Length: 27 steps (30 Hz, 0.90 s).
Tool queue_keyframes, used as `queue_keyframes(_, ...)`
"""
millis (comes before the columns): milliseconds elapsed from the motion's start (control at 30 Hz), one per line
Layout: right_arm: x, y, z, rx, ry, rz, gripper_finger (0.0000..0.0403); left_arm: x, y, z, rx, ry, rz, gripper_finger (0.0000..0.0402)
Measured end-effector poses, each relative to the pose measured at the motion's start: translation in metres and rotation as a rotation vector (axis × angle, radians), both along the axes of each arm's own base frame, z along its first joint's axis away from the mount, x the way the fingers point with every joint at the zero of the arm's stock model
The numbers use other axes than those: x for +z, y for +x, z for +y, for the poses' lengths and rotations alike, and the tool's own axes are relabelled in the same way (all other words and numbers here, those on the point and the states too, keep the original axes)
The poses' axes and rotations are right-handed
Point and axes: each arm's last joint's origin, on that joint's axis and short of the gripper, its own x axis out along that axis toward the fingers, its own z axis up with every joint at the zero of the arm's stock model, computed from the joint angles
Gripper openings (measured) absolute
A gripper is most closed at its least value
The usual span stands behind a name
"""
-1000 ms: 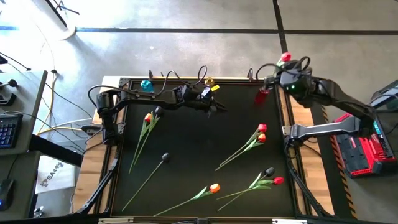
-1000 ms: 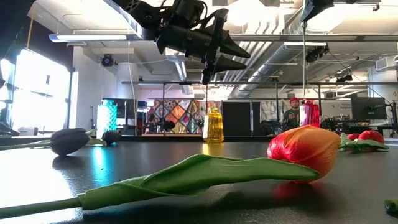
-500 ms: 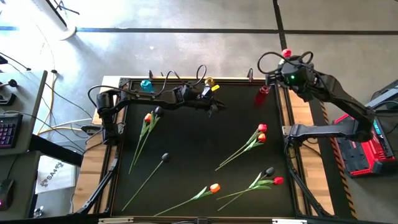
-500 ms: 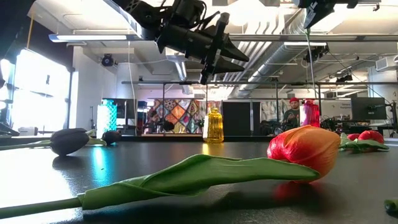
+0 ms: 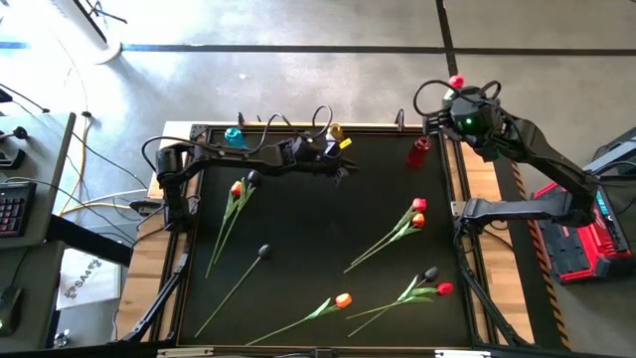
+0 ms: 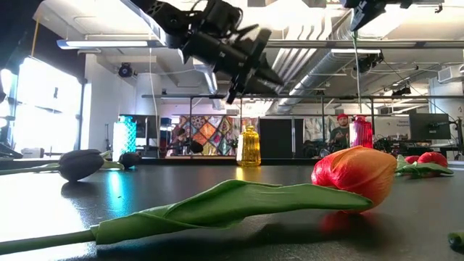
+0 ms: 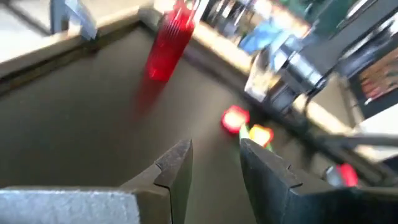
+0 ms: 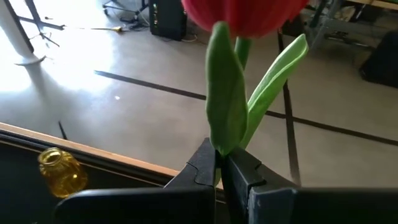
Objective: Sort flowers into vase by color
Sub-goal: Put the top red flower into the red vase
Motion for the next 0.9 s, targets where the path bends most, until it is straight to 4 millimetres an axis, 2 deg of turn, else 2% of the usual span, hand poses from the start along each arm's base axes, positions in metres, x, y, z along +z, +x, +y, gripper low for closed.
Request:
queue_keyframes(133, -0.004, 0.003, -0.002, -0.008, 0.022, 0.015, 0.0, -0.01, 0.001, -0.004, -0.004, -0.009, 0.054, 0.0124)
queue_keyframes(533, -0.01, 0.015, -0.006, -0.023, 0.057, -0.005, 0.0, -0.009, 0.002, -0.007, 0.002, 0.016, 0.054, 0.0124)
queue_keyframes(900, -0.016, 0.014, -0.005, -0.07, 0.108, -0.043, 0.0, -0.01, 0.002, -0.008, -0.027, 0.001, 0.061, 0.0124)
